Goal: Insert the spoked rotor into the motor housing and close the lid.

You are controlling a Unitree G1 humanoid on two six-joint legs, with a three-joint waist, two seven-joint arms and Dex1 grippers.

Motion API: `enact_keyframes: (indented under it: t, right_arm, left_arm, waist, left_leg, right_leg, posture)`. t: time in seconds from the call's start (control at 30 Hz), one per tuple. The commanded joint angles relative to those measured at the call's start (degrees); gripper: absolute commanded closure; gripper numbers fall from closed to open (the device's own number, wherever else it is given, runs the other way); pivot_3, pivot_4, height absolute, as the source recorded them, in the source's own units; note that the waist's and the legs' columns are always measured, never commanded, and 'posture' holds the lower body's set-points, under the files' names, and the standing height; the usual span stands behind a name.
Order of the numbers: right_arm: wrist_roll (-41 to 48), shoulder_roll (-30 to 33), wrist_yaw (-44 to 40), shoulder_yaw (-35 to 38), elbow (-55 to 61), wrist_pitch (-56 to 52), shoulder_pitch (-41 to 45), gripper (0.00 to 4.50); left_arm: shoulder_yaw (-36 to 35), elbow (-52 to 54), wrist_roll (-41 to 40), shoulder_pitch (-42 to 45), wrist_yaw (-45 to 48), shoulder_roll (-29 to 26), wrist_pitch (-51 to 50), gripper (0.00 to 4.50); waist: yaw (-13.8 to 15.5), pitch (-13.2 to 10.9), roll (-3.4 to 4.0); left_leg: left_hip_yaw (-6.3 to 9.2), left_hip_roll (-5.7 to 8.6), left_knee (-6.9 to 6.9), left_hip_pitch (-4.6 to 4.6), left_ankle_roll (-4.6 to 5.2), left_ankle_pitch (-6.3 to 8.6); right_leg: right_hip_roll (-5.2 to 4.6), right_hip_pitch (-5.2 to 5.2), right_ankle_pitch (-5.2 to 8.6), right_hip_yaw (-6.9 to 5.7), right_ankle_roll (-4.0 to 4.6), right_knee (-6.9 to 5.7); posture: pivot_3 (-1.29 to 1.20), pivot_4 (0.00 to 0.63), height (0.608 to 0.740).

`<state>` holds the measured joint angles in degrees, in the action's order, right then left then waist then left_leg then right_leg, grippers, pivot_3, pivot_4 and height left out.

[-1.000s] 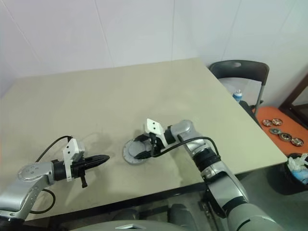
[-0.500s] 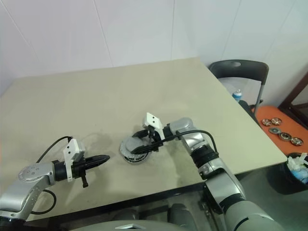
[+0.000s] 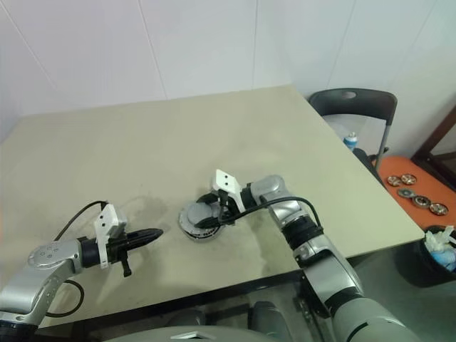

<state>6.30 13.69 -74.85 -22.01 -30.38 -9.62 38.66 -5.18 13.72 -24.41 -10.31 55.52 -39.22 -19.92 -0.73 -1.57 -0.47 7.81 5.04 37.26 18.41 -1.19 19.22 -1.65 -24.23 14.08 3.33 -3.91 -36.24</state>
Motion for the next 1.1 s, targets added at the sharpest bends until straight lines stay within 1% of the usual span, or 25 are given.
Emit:
enact_keyframes:
  t: [0.03, 0.37, 0.7, 0.87, 1.1]
  right_arm:
    - [-0.58, 0.51, -0.82, 0.17, -0.60, 1.77, 0.61, 1.32]
    - [-1.59, 0.20, -0.60, 0.16, -2.15, 3.62, 0.51, 1.32]
    - [-1.73, 1.42, -3.49, -0.51, -2.23, 3.01, 0.20, 1.32]
    - [-1.80, 1.11, -3.14, -0.10, -2.83, 3.26, 0.83, 1.32]
    - [-2.96, 1.09, -2.35, -1.22, -1.69, 5.13, -0.99, 1.32]
  left_arm:
    - [-0.58, 2.10, -0.96, 0.77, -0.33, -0.16, -0.56, 4.50]
    - [-0.70, 3.43, -1.28, 0.44, -1.09, 0.09, -1.55, 4.50]
    - [-0.86, 4.08, -1.45, 0.50, -1.21, 0.32, -2.26, 4.50]
    - [-1.04, 4.17, -1.48, 0.48, -1.11, 0.35, -2.38, 4.50]
    - [-1.29, 4.10, -1.50, 0.65, -1.24, 0.25, -2.54, 4.50]
  waist:
    - [0.00, 0.00, 0.00]
    - [0.02, 0.02, -0.02]
    - [0.10, 0.07, -0.05]
    - [0.10, 0.08, -0.05]
    - [0.08, 0.09, -0.06]
  left_leg:
    - [0.00, 0.00, 0.00, 0.00, 0.00, 0.00]
    - [0.00, 0.00, 0.02, -0.05, 0.00, 0.00]
    - [0.00, 0.00, 0.03, -0.08, 0.00, 0.00]
    - [0.00, 0.00, 0.02, -0.08, 0.00, 0.00]
    - [0.01, 0.01, 0.03, -0.08, 0.00, 0.00]
  right_leg:
    - [0.00, 0.00, 0.00, 0.00, 0.00, 0.00]
    - [0.00, 0.06, 0.00, 0.00, 0.00, -0.01]
    - [-0.01, 0.11, 0.00, 0.00, 0.00, -0.01]
    - [-0.01, 0.11, 0.00, 0.00, 0.00, -0.01]
    - [0.00, 0.11, 0.00, 0.00, 0.00, -0.01]
  posture:
    - [0.00, 0.000, 0.740]
    - [0.00, 0.000, 0.740]
    - [0.00, 0.000, 0.740]
    - [0.00, 0.000, 0.740]
    - [0.00, 0.000, 0.740]
